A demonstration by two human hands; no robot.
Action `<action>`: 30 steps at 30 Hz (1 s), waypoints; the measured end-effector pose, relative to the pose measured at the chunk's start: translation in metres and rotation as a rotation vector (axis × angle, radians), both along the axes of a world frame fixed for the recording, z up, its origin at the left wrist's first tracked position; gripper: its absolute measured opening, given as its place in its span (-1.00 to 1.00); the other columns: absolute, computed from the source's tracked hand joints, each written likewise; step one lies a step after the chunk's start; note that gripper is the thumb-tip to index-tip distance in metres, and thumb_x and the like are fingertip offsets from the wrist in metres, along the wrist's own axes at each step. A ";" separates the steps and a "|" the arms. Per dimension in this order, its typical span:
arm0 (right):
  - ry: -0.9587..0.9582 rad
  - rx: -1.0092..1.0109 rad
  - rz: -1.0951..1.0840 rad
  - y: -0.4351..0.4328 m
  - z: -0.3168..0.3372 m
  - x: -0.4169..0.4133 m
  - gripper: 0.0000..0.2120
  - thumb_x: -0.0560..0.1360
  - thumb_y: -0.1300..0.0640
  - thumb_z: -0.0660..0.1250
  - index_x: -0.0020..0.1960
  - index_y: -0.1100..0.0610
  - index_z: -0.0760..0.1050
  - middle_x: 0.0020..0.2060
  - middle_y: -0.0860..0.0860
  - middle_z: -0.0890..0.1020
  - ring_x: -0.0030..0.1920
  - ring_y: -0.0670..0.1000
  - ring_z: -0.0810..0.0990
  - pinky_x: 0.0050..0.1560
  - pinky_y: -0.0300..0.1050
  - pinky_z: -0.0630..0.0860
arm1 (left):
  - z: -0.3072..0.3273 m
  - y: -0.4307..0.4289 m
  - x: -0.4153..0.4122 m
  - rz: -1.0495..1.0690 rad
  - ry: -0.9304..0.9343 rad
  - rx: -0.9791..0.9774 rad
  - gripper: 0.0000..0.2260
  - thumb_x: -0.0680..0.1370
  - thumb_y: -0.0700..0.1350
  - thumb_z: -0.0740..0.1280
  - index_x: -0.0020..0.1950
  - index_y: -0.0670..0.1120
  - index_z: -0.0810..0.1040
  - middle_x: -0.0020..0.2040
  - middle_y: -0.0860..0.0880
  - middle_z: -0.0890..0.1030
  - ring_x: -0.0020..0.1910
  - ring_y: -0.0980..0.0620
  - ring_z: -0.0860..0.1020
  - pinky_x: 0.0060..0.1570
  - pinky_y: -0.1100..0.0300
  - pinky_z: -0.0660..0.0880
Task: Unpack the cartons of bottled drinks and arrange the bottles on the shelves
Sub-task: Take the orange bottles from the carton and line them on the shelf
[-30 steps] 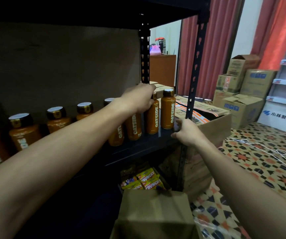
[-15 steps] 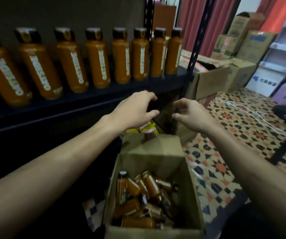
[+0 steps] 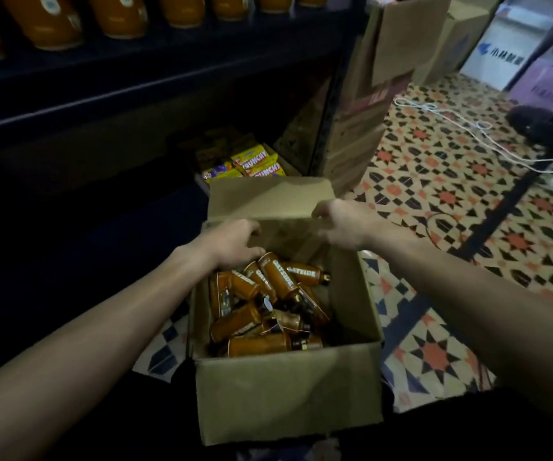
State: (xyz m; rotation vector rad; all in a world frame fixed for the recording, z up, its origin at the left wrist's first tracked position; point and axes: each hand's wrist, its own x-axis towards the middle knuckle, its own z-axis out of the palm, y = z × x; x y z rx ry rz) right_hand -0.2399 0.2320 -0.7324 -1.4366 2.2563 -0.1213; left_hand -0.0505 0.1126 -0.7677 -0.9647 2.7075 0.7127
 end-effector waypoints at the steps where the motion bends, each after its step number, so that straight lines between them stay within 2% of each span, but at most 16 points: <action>1: -0.023 0.013 -0.009 -0.002 -0.009 -0.001 -0.64 0.58 0.10 0.39 0.36 0.07 0.47 0.18 0.03 0.58 0.19 0.05 0.59 0.03 -0.15 0.50 | -0.008 0.000 0.000 -0.001 -0.022 0.016 -0.55 0.58 0.03 0.37 0.43 -0.08 0.44 0.32 -0.07 0.54 0.26 -0.03 0.52 0.19 0.13 0.46; 3: -0.069 0.055 -0.030 -0.002 -0.028 0.001 -0.73 0.57 0.13 0.39 0.26 0.04 0.51 0.07 -0.01 0.60 0.11 0.02 0.62 0.00 -0.13 0.55 | -0.024 0.001 0.002 -0.002 -0.065 0.048 -0.54 0.58 0.04 0.36 0.43 -0.08 0.43 0.34 -0.08 0.53 0.27 -0.04 0.52 0.24 0.05 0.48; 8: -0.134 0.186 -0.054 -0.005 -0.078 0.019 -0.60 0.59 0.16 0.37 0.40 0.14 0.42 0.24 0.06 0.58 0.18 0.06 0.60 0.07 -0.13 0.53 | -0.051 -0.002 0.002 0.017 -0.158 0.123 -0.54 0.59 0.03 0.35 0.46 -0.04 0.39 0.37 -0.07 0.49 0.31 -0.07 0.49 0.24 0.07 0.45; 13: -0.159 0.315 -0.087 -0.012 -0.131 0.031 -0.65 0.56 0.06 0.40 0.30 0.11 0.47 0.18 0.07 0.62 0.13 0.07 0.61 0.20 0.00 0.56 | -0.074 0.006 -0.009 -0.032 -0.206 0.155 -0.55 0.60 0.03 0.33 0.46 -0.04 0.38 0.38 -0.09 0.47 0.30 -0.08 0.50 0.27 0.01 0.47; 16: -0.176 0.405 -0.137 -0.012 -0.155 0.040 -0.42 0.56 -0.02 0.40 0.49 0.10 0.29 0.29 0.10 0.55 0.29 0.15 0.54 0.31 0.07 0.49 | -0.094 0.012 -0.011 -0.097 -0.251 0.152 -0.55 0.60 0.04 0.32 0.47 -0.04 0.37 0.37 -0.09 0.48 0.31 -0.07 0.48 0.24 0.04 0.48; 18: -0.219 0.418 -0.210 -0.012 -0.170 0.046 -0.31 0.57 -0.06 0.38 0.57 0.06 0.13 0.29 0.12 0.53 0.29 0.16 0.54 0.29 0.11 0.48 | -0.105 0.016 -0.010 -0.111 -0.273 0.151 -0.56 0.61 0.04 0.32 0.45 -0.04 0.38 0.36 -0.08 0.48 0.30 -0.06 0.49 0.21 0.04 0.50; 20: -0.249 0.409 -0.290 -0.013 -0.183 0.052 -0.28 0.58 -0.07 0.36 0.58 0.05 0.05 0.29 0.15 0.52 0.29 0.19 0.54 0.29 0.13 0.49 | -0.115 0.019 -0.008 -0.101 -0.294 0.165 -0.57 0.60 0.03 0.32 0.45 -0.04 0.38 0.37 -0.07 0.48 0.30 -0.06 0.49 0.21 0.04 0.50; 23: -0.202 0.338 -0.344 -0.011 -0.197 0.058 -0.33 0.58 -0.04 0.37 0.54 0.06 0.10 0.29 0.17 0.53 0.30 0.21 0.54 0.29 0.16 0.51 | -0.127 0.020 -0.004 -0.095 -0.321 0.185 -0.57 0.60 0.02 0.33 0.45 -0.03 0.39 0.35 -0.07 0.49 0.30 -0.07 0.48 0.20 0.04 0.49; 26: -0.180 0.328 -0.336 -0.008 -0.207 0.059 -0.29 0.54 0.06 0.43 0.54 0.08 0.11 0.36 0.18 0.47 0.35 0.23 0.50 0.34 0.20 0.48 | -0.138 0.020 0.001 -0.088 -0.346 0.213 -0.56 0.59 0.01 0.34 0.46 -0.02 0.37 0.36 -0.07 0.49 0.32 -0.08 0.47 0.23 0.00 0.48; 28: -0.227 0.335 -0.373 -0.009 -0.209 0.059 -0.30 0.51 0.08 0.47 0.52 0.09 0.17 0.38 0.17 0.44 0.37 0.23 0.48 0.37 0.21 0.46 | -0.145 0.020 0.002 -0.090 -0.339 0.220 -0.53 0.59 0.01 0.34 0.48 -0.01 0.34 0.40 -0.06 0.45 0.36 -0.07 0.44 0.26 0.01 0.45; 30: -0.294 0.333 -0.411 -0.013 -0.206 0.056 -0.40 0.51 0.05 0.48 0.45 0.10 0.30 0.33 0.14 0.49 0.34 0.18 0.51 0.36 0.15 0.48 | -0.150 0.019 0.001 -0.097 -0.335 0.217 -0.46 0.57 0.04 0.36 0.52 0.01 0.28 0.48 -0.06 0.36 0.44 -0.09 0.35 0.33 -0.02 0.39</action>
